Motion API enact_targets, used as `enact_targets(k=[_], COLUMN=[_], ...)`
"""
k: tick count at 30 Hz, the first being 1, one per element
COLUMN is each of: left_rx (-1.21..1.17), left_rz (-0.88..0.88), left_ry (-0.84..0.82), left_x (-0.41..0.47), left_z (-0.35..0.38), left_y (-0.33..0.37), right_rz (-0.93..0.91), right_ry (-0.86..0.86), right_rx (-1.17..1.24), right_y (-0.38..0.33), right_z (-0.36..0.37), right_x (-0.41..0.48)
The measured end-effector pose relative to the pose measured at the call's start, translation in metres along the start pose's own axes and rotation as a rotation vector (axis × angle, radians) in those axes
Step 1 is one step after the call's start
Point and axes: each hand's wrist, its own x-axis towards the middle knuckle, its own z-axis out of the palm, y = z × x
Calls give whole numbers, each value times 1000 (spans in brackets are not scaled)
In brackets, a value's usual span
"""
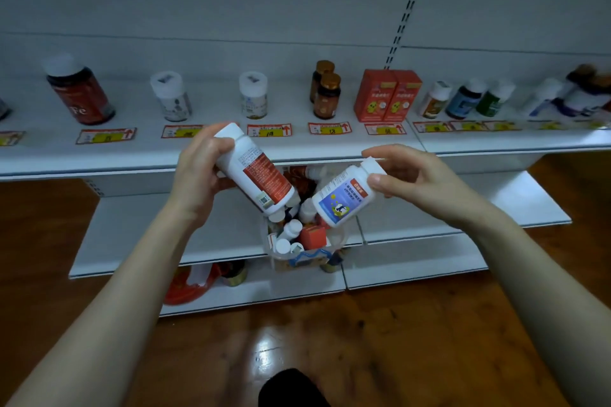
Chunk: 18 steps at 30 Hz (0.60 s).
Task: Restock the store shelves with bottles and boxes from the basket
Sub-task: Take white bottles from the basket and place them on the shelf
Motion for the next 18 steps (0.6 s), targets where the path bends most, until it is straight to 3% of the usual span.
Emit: enact_targets(k=[9, 18], left_rx=[225, 210], left_rz=[85, 163], left_ry=[-122, -277], left_x=[-2, -9], left_z=[98, 255], left_y=[-20, -46], right_rz=[118, 234], right_ry=[262, 421], right_rx=[-147, -349], right_y=[33, 80], right_z=[-59, -199], right_x=[-44, -104])
